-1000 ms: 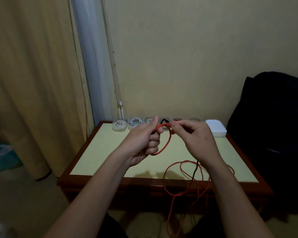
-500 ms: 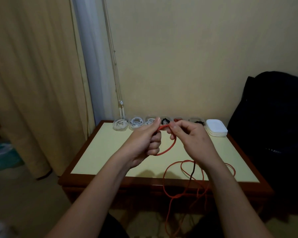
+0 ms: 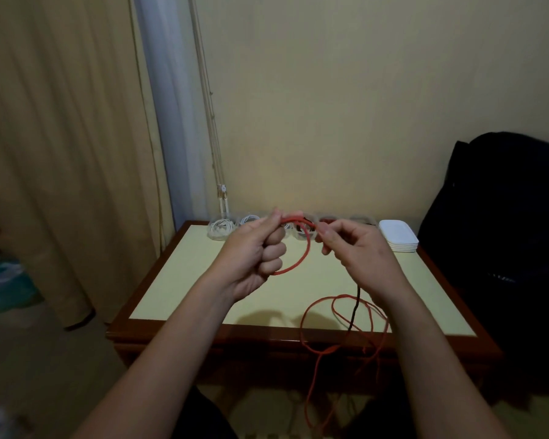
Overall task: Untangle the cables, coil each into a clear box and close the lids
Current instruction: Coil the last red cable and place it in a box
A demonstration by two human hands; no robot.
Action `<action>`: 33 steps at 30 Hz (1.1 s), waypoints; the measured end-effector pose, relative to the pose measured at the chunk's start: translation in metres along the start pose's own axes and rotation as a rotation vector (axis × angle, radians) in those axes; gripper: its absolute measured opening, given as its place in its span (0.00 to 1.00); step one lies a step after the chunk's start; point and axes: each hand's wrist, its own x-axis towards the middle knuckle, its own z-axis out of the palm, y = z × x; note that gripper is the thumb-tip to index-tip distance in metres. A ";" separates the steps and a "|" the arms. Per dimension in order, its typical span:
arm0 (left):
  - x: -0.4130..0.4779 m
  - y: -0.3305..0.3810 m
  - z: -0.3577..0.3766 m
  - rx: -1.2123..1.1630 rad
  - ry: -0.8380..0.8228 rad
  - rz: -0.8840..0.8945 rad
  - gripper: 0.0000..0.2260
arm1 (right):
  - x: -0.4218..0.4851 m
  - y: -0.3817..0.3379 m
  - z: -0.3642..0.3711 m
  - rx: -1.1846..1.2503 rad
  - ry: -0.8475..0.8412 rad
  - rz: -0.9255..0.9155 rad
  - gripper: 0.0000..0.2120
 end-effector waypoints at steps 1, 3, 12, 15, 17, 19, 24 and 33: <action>0.000 0.004 -0.005 -0.060 0.013 -0.004 0.15 | 0.000 0.004 -0.003 -0.010 0.017 0.010 0.13; 0.001 0.012 -0.015 -0.192 0.024 -0.012 0.14 | 0.000 0.012 -0.010 -0.025 0.054 0.033 0.11; -0.001 0.039 -0.046 -0.539 0.141 0.039 0.12 | -0.002 0.042 -0.022 -0.146 0.247 0.025 0.06; 0.002 0.035 -0.042 -0.522 0.255 0.087 0.13 | -0.001 0.053 -0.014 -0.355 0.259 -0.043 0.08; 0.004 0.031 -0.038 -0.445 0.335 0.148 0.14 | -0.002 0.056 -0.005 -0.485 0.222 -0.121 0.08; 0.005 0.026 -0.035 -0.292 0.393 0.228 0.15 | -0.004 0.058 0.004 -0.598 0.170 -0.191 0.07; 0.000 0.014 -0.026 0.258 0.449 0.332 0.16 | -0.011 0.048 0.021 -0.713 0.000 -0.326 0.08; -0.014 0.001 -0.007 0.598 0.180 0.221 0.16 | -0.011 0.015 0.023 -0.570 0.071 -0.441 0.19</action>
